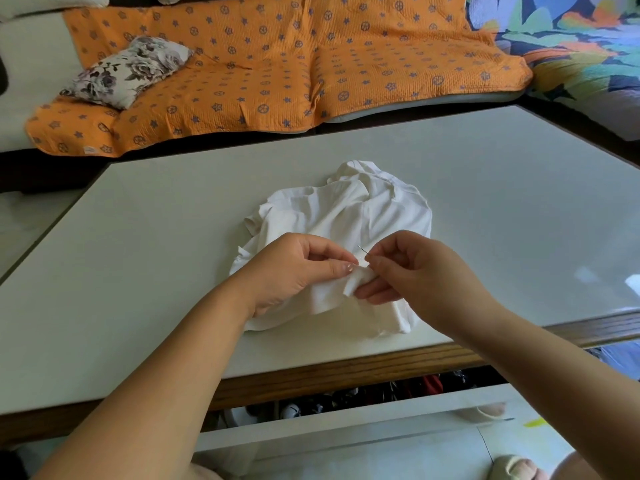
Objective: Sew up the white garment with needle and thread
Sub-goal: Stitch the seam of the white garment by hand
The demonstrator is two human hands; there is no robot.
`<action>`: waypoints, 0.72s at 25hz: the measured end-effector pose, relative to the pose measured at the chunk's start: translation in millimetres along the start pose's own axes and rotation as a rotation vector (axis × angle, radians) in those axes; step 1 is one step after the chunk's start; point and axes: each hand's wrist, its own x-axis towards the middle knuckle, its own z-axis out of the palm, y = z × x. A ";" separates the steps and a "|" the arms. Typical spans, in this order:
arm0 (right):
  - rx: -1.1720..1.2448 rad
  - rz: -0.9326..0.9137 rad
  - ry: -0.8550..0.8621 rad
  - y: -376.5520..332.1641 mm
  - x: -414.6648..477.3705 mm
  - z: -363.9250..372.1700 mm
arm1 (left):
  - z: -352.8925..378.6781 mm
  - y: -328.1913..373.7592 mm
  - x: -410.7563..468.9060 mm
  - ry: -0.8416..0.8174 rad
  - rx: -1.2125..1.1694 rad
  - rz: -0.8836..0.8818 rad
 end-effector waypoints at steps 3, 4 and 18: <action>-0.062 -0.032 0.022 -0.2 0.6 -3.5 | -1.3 1.7 -1.3 0.031 0.071 0.006; -0.086 -0.040 0.020 -0.4 0.1 -4.4 | -1.3 2.7 -1.7 0.037 0.078 0.013; -0.222 0.015 0.014 -6.4 -2.9 -11.0 | -0.8 6.9 -3.8 0.034 0.180 0.071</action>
